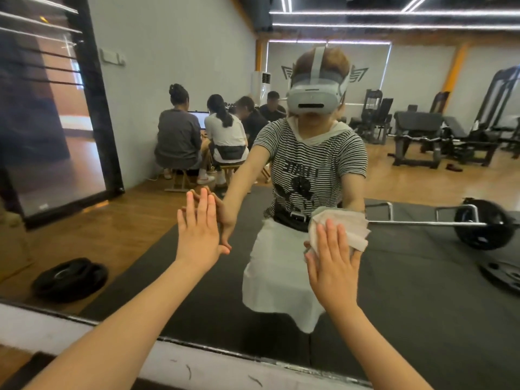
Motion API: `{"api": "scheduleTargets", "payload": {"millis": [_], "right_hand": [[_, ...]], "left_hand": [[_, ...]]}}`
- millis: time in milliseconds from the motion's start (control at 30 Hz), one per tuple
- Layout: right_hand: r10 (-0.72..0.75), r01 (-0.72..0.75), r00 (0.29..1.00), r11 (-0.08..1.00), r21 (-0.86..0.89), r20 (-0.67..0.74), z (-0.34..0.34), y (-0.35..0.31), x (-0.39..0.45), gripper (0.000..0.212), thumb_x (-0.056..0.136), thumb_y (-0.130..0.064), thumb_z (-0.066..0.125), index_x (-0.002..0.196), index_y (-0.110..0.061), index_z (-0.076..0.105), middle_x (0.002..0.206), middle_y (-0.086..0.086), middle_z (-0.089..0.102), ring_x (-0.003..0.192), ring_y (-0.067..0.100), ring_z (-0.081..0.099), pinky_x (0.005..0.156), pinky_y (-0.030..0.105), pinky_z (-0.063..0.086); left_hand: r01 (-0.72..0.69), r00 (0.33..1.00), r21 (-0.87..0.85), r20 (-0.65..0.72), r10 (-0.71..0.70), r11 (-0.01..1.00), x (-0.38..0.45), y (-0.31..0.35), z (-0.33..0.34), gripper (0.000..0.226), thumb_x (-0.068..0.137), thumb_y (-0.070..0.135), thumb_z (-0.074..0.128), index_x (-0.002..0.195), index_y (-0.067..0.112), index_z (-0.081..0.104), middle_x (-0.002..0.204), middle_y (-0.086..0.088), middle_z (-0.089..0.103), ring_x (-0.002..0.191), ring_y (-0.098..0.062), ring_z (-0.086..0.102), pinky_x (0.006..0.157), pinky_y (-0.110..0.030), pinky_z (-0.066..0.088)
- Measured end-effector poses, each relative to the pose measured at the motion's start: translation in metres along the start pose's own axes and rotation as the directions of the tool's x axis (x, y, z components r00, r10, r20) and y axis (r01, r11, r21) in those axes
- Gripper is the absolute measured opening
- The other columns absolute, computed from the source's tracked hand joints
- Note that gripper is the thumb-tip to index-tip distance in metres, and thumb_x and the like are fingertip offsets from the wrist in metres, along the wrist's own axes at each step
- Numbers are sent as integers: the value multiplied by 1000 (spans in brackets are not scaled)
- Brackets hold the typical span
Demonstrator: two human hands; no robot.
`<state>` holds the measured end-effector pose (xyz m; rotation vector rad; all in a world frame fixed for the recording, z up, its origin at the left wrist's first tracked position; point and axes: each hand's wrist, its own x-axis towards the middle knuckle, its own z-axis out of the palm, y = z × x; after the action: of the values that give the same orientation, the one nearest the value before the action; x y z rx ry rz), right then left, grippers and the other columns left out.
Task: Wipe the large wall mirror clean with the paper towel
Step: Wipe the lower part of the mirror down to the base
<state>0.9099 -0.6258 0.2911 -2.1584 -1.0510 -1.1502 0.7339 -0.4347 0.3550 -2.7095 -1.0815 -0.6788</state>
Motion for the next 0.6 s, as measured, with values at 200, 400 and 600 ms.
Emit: {"api": "scheduleTargets", "payload": {"millis": [200, 400, 600], "right_hand": [[-543, 552, 825, 834, -15, 153, 15, -33, 25, 67, 91, -25, 41, 152, -19, 17, 158, -2, 23, 147, 17, 11, 103, 50, 26], [-530, 535, 843, 844, -39, 96, 10, -32, 39, 67, 90, -23, 44, 152, -21, 20, 157, -3, 21, 147, 12, 11, 110, 43, 19], [-152, 149, 988, 984, -94, -26, -21, 32, 30, 61, 90, -20, 38, 150, -18, 27, 155, 3, 33, 149, 13, 2, 107, 48, 20]], "left_hand": [[-2, 999, -3, -50, 2, 1000, -7, 7, 0, 131, 77, 55, 71, 136, 0, -33, 143, -18, -39, 142, -40, -23, 116, -54, -2], [-158, 966, 56, -196, 166, 986, -17, 23, 9, 144, 35, 51, 94, 145, -7, 22, 152, -31, 24, 141, -42, 18, 106, -61, 20], [-117, 992, -12, -50, 117, 993, -6, 56, -3, 143, 71, 63, 72, 133, 2, -41, 143, -22, -44, 134, -36, -36, 111, -53, -10]]}}
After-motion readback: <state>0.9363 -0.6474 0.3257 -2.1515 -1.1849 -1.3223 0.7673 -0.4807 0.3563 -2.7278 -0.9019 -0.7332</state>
